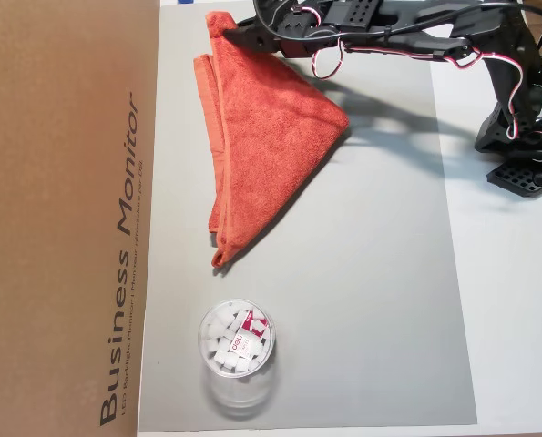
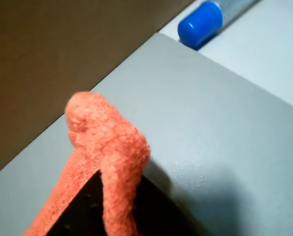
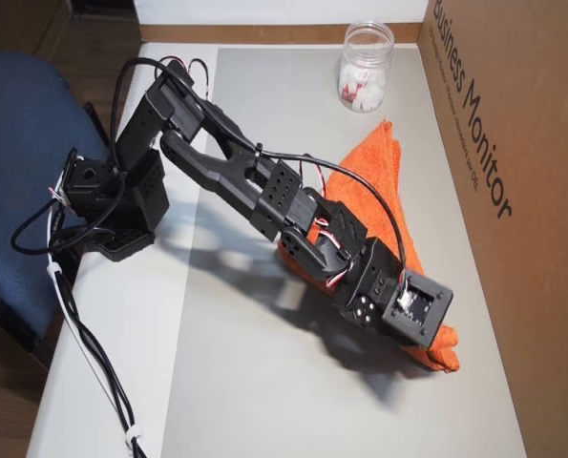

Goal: Fold the blanket.

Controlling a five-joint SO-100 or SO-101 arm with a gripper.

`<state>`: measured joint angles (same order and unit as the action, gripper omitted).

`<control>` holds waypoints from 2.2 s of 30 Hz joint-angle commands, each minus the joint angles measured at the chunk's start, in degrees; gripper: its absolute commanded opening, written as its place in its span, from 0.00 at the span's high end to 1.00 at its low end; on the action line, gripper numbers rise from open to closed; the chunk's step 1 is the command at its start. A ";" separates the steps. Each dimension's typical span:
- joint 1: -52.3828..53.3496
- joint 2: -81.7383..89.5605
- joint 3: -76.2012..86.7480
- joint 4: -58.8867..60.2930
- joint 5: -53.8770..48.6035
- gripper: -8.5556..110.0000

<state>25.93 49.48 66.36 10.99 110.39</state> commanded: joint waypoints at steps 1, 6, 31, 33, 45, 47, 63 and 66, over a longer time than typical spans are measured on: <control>-0.70 0.26 -3.08 -1.05 4.13 0.93; -1.14 -2.55 -7.12 -1.05 11.69 0.93; -1.05 -7.47 -12.83 -1.14 18.37 0.78; -1.05 -7.29 -12.83 -1.14 17.75 0.78; 0.26 8.53 -2.90 -0.97 0.18 0.78; 1.05 11.78 0.35 -1.05 -3.43 0.78; 0.79 6.42 -1.32 -5.19 -10.99 0.93; 0.79 2.55 -3.69 -8.35 -10.99 0.93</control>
<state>27.07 52.56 66.53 5.45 99.58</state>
